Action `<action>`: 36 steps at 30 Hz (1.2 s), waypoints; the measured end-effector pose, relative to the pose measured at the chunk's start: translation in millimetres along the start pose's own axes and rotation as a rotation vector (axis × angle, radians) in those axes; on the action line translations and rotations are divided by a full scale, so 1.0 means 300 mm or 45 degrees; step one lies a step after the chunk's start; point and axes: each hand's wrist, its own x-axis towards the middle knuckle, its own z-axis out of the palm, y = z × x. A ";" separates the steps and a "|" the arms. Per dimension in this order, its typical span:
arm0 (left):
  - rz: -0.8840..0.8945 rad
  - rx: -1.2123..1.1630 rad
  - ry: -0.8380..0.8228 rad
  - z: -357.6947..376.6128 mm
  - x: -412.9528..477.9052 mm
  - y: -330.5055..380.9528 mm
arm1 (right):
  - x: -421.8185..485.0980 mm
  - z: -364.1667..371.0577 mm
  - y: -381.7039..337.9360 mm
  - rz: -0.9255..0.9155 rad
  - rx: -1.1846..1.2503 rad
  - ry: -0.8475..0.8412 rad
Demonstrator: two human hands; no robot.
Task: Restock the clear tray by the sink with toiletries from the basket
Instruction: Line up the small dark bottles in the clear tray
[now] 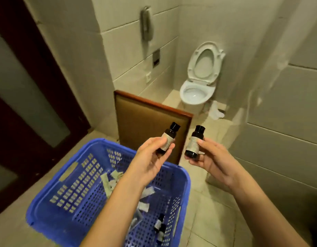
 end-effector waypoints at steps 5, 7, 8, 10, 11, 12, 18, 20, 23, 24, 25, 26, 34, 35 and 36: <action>-0.119 0.331 -0.264 0.274 -0.061 -0.130 | -0.240 -0.136 -0.130 -0.220 0.163 0.209; -0.200 0.400 -0.356 0.372 -0.095 -0.205 | -0.339 -0.200 -0.159 -0.293 0.193 0.311; -0.250 0.438 -0.395 0.425 -0.115 -0.254 | -0.400 -0.241 -0.169 -0.335 0.205 0.361; -0.336 0.496 -0.450 0.518 -0.153 -0.363 | -0.523 -0.322 -0.177 -0.407 0.219 0.438; -0.365 0.514 -0.478 0.563 -0.175 -0.421 | -0.587 -0.366 -0.178 -0.439 0.221 0.471; -0.382 0.522 -0.500 0.596 -0.193 -0.470 | -0.640 -0.402 -0.176 -0.459 0.229 0.499; -0.501 0.582 -0.728 0.838 -0.401 -0.837 | -1.082 -0.647 -0.133 -0.585 0.274 0.677; -0.545 0.595 -0.802 0.918 -0.500 -0.974 | -1.255 -0.730 -0.110 -0.620 0.289 0.727; -0.646 0.575 -0.915 1.021 -0.649 -1.175 | -1.518 -0.843 -0.078 -0.656 0.301 0.826; -0.697 0.550 -0.952 1.053 -0.699 -1.243 | -1.608 -0.880 -0.062 -0.667 0.297 0.868; -0.754 0.531 -0.991 1.083 -0.750 -1.314 | -1.702 -0.912 -0.045 -0.681 0.295 0.917; -0.814 0.519 -1.023 1.111 -0.799 -1.384 | -1.795 -0.941 -0.024 -0.690 0.296 0.975; -1.184 0.671 -1.213 1.248 -1.146 -1.847 | -2.367 -1.077 0.216 -0.725 0.408 1.454; -1.230 0.722 -1.240 1.250 -1.185 -1.895 | -2.419 -1.080 0.249 -0.736 0.439 1.512; -1.279 0.768 -1.265 1.250 -1.222 -1.940 | -2.465 -1.080 0.283 -0.751 0.479 1.558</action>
